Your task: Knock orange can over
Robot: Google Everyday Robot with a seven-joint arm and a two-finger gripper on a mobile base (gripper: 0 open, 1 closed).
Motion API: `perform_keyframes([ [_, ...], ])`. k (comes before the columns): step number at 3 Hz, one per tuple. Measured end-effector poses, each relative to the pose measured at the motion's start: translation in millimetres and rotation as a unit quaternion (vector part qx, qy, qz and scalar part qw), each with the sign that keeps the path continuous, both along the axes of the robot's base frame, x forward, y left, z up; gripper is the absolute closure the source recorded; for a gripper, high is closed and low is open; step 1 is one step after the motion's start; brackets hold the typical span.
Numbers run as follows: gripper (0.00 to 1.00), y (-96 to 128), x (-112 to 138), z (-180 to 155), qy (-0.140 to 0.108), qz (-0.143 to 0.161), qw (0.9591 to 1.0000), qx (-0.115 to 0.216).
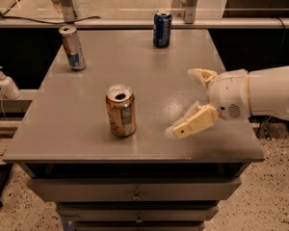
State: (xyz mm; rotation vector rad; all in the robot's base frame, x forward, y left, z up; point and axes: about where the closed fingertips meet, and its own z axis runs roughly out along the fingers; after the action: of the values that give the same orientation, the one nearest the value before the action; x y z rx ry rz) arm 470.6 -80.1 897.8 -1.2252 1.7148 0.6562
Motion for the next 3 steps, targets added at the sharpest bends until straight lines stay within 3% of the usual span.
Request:
perform_keyframes([
  [1,0.0,39,0,5,-0.032,0.038,0.9941,0.097],
  [2,0.0,74,-6,6,-0.043,0.074,0.9832,0.162],
  [3,0.0,100,-16,-2,-0.035,0.1,0.9756,0.192],
])
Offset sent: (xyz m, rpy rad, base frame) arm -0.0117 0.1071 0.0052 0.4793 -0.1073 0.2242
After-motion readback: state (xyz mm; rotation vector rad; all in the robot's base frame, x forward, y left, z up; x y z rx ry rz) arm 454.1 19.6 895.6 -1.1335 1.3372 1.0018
